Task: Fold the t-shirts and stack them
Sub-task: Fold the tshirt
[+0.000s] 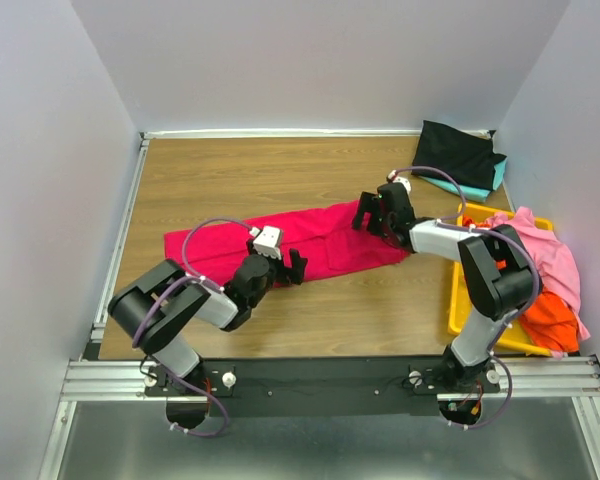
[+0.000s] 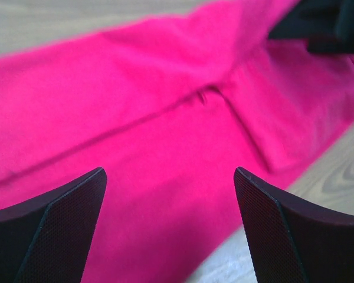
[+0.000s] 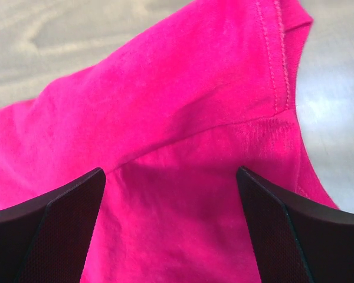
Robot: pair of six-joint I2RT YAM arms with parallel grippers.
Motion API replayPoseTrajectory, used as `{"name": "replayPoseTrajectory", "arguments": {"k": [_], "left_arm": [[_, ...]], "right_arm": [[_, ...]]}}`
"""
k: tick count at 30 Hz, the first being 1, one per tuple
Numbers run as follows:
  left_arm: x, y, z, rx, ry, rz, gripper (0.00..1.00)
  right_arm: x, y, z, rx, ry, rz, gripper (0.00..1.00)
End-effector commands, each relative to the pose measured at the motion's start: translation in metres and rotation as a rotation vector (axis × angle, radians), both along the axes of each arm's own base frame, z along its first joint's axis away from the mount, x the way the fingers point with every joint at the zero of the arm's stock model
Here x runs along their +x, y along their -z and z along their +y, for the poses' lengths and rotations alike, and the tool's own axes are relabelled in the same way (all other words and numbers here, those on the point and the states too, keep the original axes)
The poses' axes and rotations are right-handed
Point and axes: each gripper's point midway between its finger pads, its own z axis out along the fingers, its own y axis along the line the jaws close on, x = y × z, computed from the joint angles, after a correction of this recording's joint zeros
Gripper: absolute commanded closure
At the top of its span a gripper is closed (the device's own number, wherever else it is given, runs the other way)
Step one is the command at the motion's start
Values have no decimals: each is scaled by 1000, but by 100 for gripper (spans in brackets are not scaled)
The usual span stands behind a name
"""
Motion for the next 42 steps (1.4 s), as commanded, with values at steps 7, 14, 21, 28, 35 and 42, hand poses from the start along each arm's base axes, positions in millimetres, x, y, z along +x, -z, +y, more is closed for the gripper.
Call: {"name": "replayPoseTrajectory", "arguments": {"k": [7, 14, 21, 28, 35, 42], "left_arm": [[-14, 12, -26, -132, 94, 42, 6], [-27, 22, -49, -178, 125, 106, 7], [-53, 24, -96, -224, 220, 150, 8], [-49, -11, -116, -258, 242, 91, 8], [-32, -52, -81, -143, 103, -13, 7], [-42, -33, -40, -65, -27, 82, 7]], "right_arm": [[27, 43, 4, -34, -24, 134, 1], [68, 42, 9, -30, -54, 134, 2], [111, 40, 18, 8, -116, 110, 1], [141, 23, 41, 37, -234, 43, 1], [152, -38, 45, 42, -271, -75, 1], [106, -72, 39, 86, -270, -74, 2]]}}
